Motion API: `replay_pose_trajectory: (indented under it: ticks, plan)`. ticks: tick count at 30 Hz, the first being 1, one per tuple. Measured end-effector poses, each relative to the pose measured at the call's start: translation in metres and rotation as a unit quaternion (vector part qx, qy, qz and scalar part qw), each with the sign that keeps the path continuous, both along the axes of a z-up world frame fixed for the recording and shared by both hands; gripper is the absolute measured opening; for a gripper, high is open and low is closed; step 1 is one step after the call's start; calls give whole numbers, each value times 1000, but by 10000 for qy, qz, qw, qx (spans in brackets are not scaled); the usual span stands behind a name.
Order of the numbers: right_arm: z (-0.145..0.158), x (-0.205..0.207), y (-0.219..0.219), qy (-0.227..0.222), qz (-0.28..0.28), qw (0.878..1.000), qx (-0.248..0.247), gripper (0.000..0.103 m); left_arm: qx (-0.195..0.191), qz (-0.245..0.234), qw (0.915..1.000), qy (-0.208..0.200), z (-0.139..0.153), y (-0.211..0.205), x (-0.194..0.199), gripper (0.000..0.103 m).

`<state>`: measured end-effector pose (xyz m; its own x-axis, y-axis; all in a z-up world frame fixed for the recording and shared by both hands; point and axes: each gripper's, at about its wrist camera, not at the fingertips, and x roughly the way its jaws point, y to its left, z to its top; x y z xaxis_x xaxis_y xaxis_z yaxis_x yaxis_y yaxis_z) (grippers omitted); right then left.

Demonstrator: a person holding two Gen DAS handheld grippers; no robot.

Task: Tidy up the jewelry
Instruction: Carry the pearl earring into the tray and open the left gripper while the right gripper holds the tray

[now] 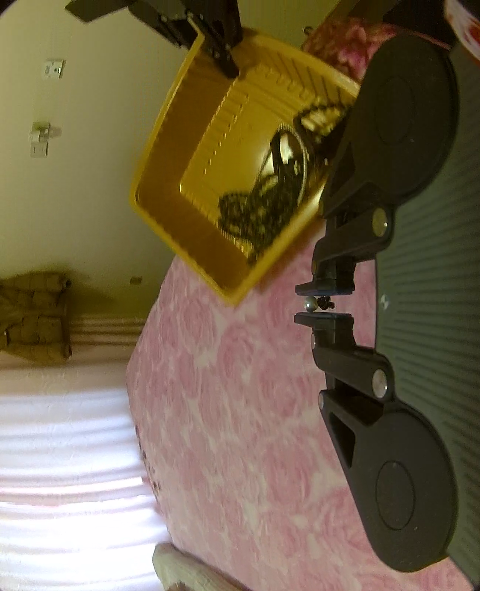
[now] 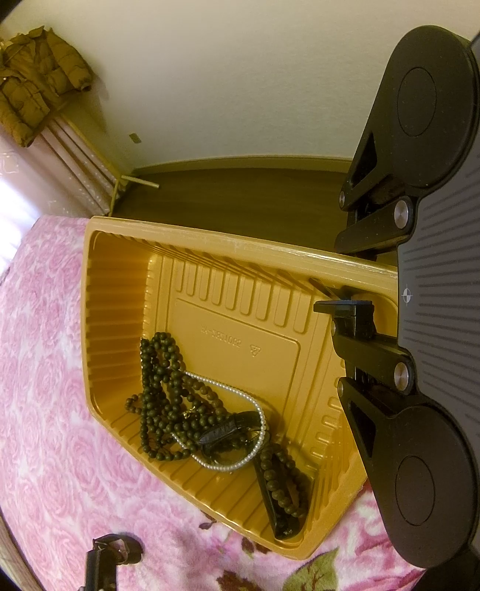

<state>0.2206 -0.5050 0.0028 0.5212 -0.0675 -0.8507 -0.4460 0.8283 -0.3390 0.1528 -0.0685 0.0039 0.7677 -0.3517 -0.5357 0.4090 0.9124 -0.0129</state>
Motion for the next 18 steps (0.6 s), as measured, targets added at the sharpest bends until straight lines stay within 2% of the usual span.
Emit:
replay_pose_trajectory:
  ticks: [7,12,18]
  plan:
    - [0,0,-1,1,1,10000,5,5,-317,-744,9967,81,4,-41,-11,7]
    - [0,0,0,-3,2,10000,10,5,-280,-1184,9926,43,6,-72,-17,7]
    - [0,0,-1,0,1,10000,13,5,-135,-1374,9904,84,-1,-95,-17,7]
